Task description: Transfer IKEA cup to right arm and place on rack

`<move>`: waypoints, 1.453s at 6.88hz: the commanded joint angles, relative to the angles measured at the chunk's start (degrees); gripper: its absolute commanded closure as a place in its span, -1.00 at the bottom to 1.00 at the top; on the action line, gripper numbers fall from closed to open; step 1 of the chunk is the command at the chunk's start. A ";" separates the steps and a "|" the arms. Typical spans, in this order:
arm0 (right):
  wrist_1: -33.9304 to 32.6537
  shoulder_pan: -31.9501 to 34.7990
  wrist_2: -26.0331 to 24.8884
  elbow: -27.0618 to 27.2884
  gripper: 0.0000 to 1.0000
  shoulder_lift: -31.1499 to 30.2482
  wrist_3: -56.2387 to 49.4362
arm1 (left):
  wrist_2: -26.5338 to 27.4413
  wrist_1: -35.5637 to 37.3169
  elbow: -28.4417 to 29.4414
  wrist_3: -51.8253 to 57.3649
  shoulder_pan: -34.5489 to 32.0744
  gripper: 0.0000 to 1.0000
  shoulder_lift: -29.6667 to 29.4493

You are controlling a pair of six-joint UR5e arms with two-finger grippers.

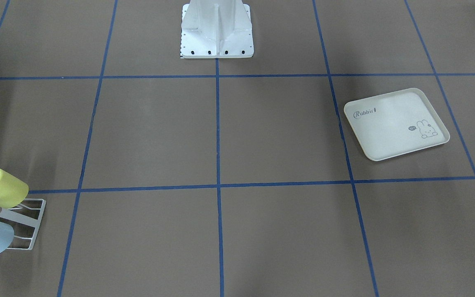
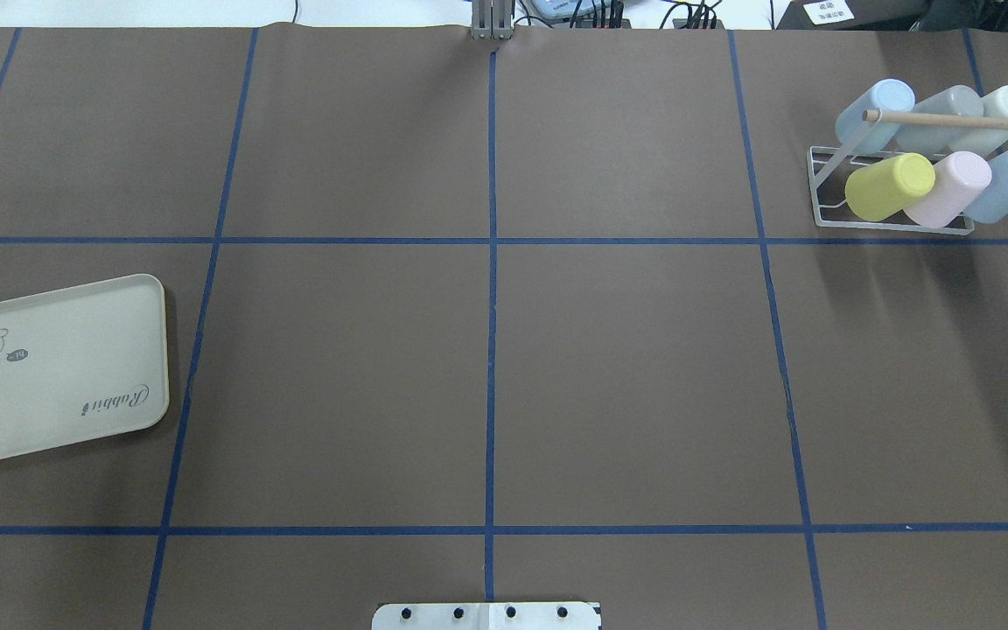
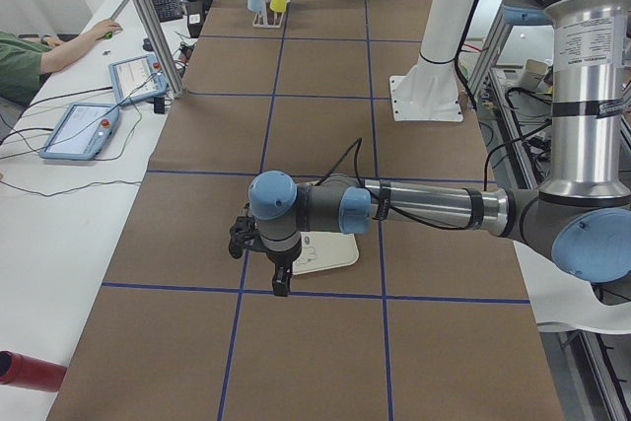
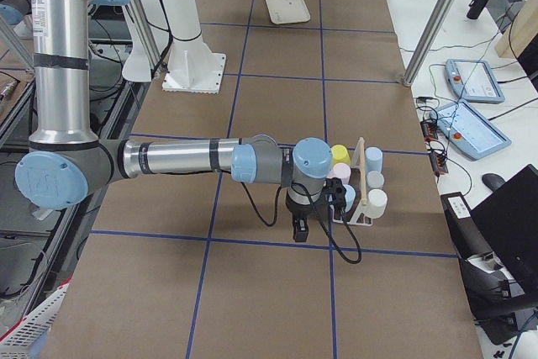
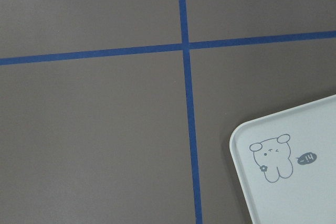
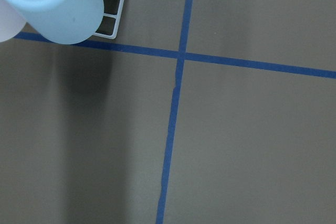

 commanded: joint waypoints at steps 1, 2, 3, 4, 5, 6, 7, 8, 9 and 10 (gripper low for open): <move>0.80 1.16 -0.87 -0.70 -1.00 -0.02 0.35 | 0.52 0.00 0.13 0.09 0.09 -1.00 0.06; 0.80 1.51 -0.87 -0.61 -1.00 0.07 0.43 | 0.52 0.00 0.21 0.09 0.00 -1.00 -0.03; 0.80 1.52 -0.79 -0.61 -1.00 0.07 0.52 | 0.52 0.00 0.21 0.09 0.09 -1.00 -0.12; 0.80 1.52 -0.79 -0.61 -1.00 0.07 0.52 | 0.52 0.00 0.21 0.09 0.00 -1.00 -0.12; 0.80 1.52 -0.79 -0.61 -1.00 0.07 0.52 | 0.52 0.00 0.47 0.09 0.09 -1.00 -0.21; 0.80 1.52 -0.79 -0.61 -1.00 0.07 0.52 | 0.52 0.00 0.65 0.09 0.09 -1.00 -0.21; 0.80 1.52 -0.79 -0.61 -1.00 0.07 0.52 | 0.43 0.00 0.65 0.01 0.09 -1.00 -0.21; 0.80 1.69 -0.87 -0.61 -1.00 0.07 1.04 | 0.52 0.00 0.65 -0.43 0.09 -1.00 -0.21; 0.80 1.69 -0.79 -0.53 -1.00 0.07 4.35 | 0.60 0.09 0.74 -0.61 0.09 -1.00 -0.21; 0.89 1.69 -0.79 -0.52 -1.00 0.07 4.91 | 1.47 0.09 0.91 -2.79 0.09 -1.00 -0.47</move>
